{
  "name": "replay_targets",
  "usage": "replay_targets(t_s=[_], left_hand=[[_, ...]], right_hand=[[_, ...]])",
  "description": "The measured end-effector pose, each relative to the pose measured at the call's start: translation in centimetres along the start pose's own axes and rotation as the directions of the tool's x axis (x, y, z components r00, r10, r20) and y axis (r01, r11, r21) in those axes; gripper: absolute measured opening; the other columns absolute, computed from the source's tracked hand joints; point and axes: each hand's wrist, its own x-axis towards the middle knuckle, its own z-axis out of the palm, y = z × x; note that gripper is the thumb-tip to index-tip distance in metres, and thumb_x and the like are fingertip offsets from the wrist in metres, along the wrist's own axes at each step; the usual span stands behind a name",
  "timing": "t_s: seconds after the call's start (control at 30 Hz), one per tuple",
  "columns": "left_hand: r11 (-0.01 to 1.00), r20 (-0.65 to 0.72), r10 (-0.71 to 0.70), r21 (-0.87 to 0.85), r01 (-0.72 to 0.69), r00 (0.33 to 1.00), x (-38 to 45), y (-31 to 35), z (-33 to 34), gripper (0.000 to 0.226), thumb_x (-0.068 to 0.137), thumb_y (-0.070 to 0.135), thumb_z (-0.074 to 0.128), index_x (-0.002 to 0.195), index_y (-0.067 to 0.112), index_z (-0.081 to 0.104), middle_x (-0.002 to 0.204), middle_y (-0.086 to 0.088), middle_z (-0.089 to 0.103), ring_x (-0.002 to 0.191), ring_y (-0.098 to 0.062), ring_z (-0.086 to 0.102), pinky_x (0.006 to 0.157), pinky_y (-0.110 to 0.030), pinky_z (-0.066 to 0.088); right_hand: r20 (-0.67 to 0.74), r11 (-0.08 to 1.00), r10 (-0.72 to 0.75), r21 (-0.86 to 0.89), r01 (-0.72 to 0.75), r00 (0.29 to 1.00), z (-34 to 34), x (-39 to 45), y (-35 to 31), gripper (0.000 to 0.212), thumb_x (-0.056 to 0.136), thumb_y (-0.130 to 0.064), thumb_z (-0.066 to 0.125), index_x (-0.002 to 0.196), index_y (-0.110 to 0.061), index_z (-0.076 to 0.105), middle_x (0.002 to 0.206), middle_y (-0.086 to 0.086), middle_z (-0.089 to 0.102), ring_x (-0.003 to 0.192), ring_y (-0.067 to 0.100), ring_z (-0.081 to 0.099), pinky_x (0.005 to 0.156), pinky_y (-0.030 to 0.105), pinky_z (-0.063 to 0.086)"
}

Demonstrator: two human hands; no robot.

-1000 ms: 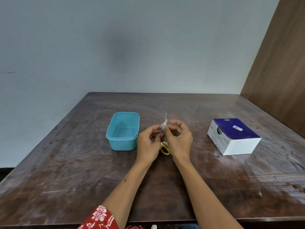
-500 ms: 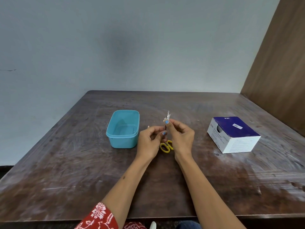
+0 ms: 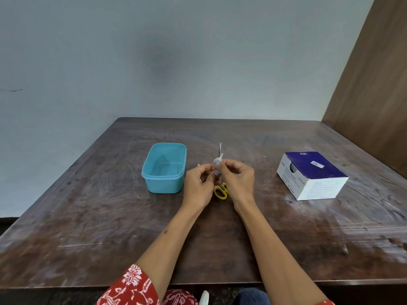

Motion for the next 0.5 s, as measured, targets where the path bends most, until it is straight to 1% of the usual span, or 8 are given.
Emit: replay_targets(t_s=[0.07, 0.2, 0.27, 0.37, 0.43, 0.5], left_hand=[[1.000, -0.006, 0.002, 0.021, -0.002, 1.000, 0.00, 0.05, -0.14, 0.019, 0.089, 0.000, 0.055, 0.104, 0.004, 0.066, 0.086, -0.005, 0.070, 0.069, -0.008, 0.068, 0.068, -0.021, 0.056], [0.999, 0.047, 0.009, 0.035, -0.011, 0.999, -0.34, 0.33, 0.06, 0.016, 0.089, -0.003, 0.055, 0.098, 0.002, 0.066, 0.077, 0.000, 0.068, 0.061, -0.002, 0.066, 0.062, -0.015, 0.053], [0.999, 0.025, 0.015, 0.037, -0.016, 1.000, -0.29, 0.28, 0.04, 0.017, 0.089, -0.002, 0.055, 0.100, 0.002, 0.066, 0.080, -0.001, 0.069, 0.065, -0.004, 0.067, 0.064, -0.017, 0.055], [0.999, -0.019, 0.020, 0.051, -0.019, 1.000, -0.11, 0.15, -0.08, 0.021, 0.089, -0.001, 0.054, 0.106, 0.002, 0.066, 0.090, -0.007, 0.070, 0.075, -0.009, 0.069, 0.072, -0.024, 0.058], [0.998, 0.000, 0.016, 0.056, -0.016, 1.000, -0.17, 0.24, -0.05, 0.021, 0.089, -0.001, 0.054, 0.108, 0.002, 0.065, 0.091, -0.008, 0.071, 0.076, -0.010, 0.069, 0.073, -0.025, 0.058], [0.999, 0.025, 0.010, 0.045, -0.011, 1.000, -0.29, 0.35, 0.06, 0.021, 0.089, -0.001, 0.055, 0.107, 0.003, 0.066, 0.087, -0.002, 0.070, 0.072, -0.007, 0.069, 0.070, -0.022, 0.057]], right_hand=[[0.004, 1.000, 0.007, 0.004, -0.007, 1.000, 0.08, -0.14, -0.08, 0.011, 0.081, -0.015, 0.072, 0.086, -0.006, 0.071, 0.065, 0.006, 0.068, 0.054, 0.011, 0.064, 0.048, 0.024, 0.052], [-0.060, 0.999, -0.033, -0.016, 0.032, 0.998, -0.18, -0.03, -0.12, 0.008, 0.082, -0.019, 0.071, 0.085, -0.011, 0.070, 0.071, 0.008, 0.070, 0.059, 0.016, 0.066, 0.050, 0.031, 0.056], [-0.037, 0.999, -0.031, -0.022, 0.030, 0.999, -0.12, -0.15, -0.20, 0.005, 0.082, -0.016, 0.071, 0.083, -0.011, 0.070, 0.070, 0.008, 0.070, 0.057, 0.015, 0.066, 0.049, 0.029, 0.055], [0.013, 0.999, -0.024, -0.024, 0.025, 1.000, 0.06, -0.40, -0.32, 0.003, 0.082, -0.011, 0.071, 0.079, -0.010, 0.069, 0.066, 0.008, 0.068, 0.054, 0.012, 0.065, 0.046, 0.021, 0.051], [-0.020, 0.998, -0.048, -0.036, 0.048, 0.999, 0.01, -0.34, -0.28, 0.004, 0.082, -0.012, 0.070, 0.079, -0.010, 0.069, 0.067, 0.009, 0.068, 0.053, 0.011, 0.064, 0.045, 0.021, 0.050], [-0.070, 0.996, -0.076, -0.049, 0.072, 0.995, -0.07, -0.14, -0.10, 0.006, 0.082, -0.016, 0.071, 0.081, -0.010, 0.069, 0.070, 0.009, 0.069, 0.057, 0.015, 0.065, 0.046, 0.028, 0.054]])
